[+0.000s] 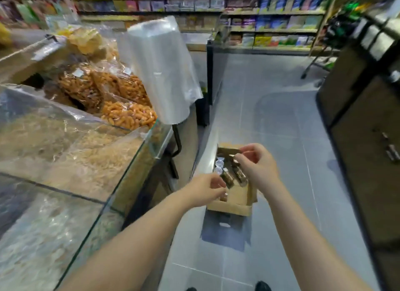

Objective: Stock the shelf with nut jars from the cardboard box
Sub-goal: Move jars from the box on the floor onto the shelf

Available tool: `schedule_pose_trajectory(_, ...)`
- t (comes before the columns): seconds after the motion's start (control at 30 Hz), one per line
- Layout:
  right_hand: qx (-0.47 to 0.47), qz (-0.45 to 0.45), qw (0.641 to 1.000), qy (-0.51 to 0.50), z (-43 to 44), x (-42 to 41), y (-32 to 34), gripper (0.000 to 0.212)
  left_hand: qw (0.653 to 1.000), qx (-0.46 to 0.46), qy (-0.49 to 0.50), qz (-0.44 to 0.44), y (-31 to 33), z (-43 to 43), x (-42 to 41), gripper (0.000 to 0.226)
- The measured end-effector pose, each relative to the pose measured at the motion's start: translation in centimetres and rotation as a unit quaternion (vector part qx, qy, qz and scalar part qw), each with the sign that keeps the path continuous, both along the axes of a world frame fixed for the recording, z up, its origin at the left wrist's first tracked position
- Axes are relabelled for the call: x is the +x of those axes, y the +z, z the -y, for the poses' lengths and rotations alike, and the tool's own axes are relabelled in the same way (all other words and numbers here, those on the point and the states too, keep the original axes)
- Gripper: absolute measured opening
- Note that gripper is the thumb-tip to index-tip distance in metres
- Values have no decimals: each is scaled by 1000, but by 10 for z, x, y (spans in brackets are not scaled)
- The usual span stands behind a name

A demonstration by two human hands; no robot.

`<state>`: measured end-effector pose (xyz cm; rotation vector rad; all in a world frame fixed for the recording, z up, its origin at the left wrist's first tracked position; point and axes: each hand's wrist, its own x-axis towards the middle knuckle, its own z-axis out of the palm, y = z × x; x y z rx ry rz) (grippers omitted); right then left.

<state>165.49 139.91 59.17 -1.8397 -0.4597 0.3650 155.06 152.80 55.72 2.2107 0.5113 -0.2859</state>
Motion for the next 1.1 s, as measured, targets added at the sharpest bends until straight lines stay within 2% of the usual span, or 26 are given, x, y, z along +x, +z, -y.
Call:
schedule_pose_trajectory(0.1,-27,-8,1000,-11,45,39,-22,15,999,-38,10,-29,-32,40,34,18)
schedule_pose_trajectory(0.23,-80,-6,996,29,89,92,-46,16,993,-92,48,-57,-72,77,72,11)
schedule_pose_trajectory(0.43,-145,-36,986,68,93,161,-95,10,982,-132,98,-93,-118,93,116,15)
schedule_pose_trajectory(0.57,-201,-51,971,115,52,201,-139,12,975,-138,129,-120,-146,66,149,19)
schedule_pose_trajectory(0.77,-228,-124,955,142,-10,260,-223,14,969,-113,130,-179,-210,-9,212,24)
schedule_pose_trajectory(0.93,-268,-156,931,193,-48,307,-320,19,957,-78,94,-264,-293,-69,254,32)
schedule_pose_trajectory(1.1,-340,-132,892,269,-80,344,-448,24,950,-53,158,-265,-404,-107,299,26)
